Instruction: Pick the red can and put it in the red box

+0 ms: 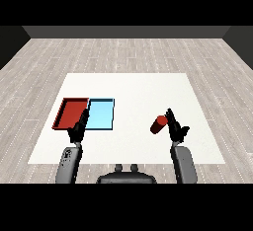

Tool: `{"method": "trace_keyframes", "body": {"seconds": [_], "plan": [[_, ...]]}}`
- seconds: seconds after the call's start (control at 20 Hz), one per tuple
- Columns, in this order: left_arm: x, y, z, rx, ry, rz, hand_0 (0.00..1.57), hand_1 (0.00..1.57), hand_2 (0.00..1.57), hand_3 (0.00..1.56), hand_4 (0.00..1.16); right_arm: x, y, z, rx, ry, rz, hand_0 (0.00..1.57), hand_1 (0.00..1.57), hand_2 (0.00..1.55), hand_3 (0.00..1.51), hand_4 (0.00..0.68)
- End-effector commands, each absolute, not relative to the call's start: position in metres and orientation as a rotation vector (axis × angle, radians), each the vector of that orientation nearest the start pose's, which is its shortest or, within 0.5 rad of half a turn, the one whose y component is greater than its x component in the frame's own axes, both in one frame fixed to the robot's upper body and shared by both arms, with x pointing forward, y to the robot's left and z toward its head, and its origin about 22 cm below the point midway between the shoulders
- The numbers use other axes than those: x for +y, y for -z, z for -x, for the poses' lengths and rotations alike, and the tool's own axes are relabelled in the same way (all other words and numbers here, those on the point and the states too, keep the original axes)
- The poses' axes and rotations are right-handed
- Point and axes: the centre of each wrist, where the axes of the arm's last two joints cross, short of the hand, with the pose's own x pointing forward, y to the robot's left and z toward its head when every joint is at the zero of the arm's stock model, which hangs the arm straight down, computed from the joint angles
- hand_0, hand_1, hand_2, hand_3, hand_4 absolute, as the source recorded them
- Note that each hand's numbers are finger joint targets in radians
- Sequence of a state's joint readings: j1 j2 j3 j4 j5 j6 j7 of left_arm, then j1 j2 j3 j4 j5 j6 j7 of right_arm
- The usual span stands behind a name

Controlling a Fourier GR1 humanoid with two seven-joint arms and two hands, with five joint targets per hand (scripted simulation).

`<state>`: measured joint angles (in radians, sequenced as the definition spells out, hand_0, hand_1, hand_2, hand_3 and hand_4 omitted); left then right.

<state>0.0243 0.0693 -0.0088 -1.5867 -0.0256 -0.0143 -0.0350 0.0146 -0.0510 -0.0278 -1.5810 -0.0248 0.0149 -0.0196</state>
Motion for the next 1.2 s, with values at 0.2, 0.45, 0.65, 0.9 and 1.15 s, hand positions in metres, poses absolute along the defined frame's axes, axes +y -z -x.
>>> {"method": "trace_keyframes", "body": {"seconds": [0.2, 0.45, 0.65, 0.9, 1.15], "plan": [[0.254, -0.002, -0.239, -1.574, 0.06, -0.114, 0.0, 0.0, 0.0, 0.0, 0.0, -0.332, -0.004, -0.211, -1.564, -0.067, 0.096, 0.0, 0.0, 0.0, 0.0, 0.0], [0.24, -0.02, -0.248, -1.956, -0.023, -0.037, 0.0, 0.0, 0.0, 0.0, 0.0, -0.336, -0.012, -0.211, -1.83, -0.021, -0.102, 0.0, 0.0, 0.0, 0.0, 0.0], [0.248, -0.013, -0.229, -1.956, -0.026, -0.048, 0.0, 0.0, 0.0, 0.0, 0.0, -0.349, -0.007, -0.192, -1.831, -0.038, -0.116, 0.0, 0.0, 0.0, 0.0, 0.0], [0.25, -0.011, -0.25, -1.96, -0.032, -0.057, 0.0, 0.0, 0.0, 0.0, 0.0, -0.333, 0.004, -0.195, -1.851, -0.028, -0.101, 0.0, 0.0, 0.0, 0.0, 0.0], [0.251, 0.008, -0.239, -1.974, -0.007, -0.041, 0.0, 0.0, 0.0, 0.0, 0.0, -0.369, 0.005, -0.22, -1.844, -0.015, -0.091, 0.0, 0.0, 0.0, 0.0, 0.0]]}}
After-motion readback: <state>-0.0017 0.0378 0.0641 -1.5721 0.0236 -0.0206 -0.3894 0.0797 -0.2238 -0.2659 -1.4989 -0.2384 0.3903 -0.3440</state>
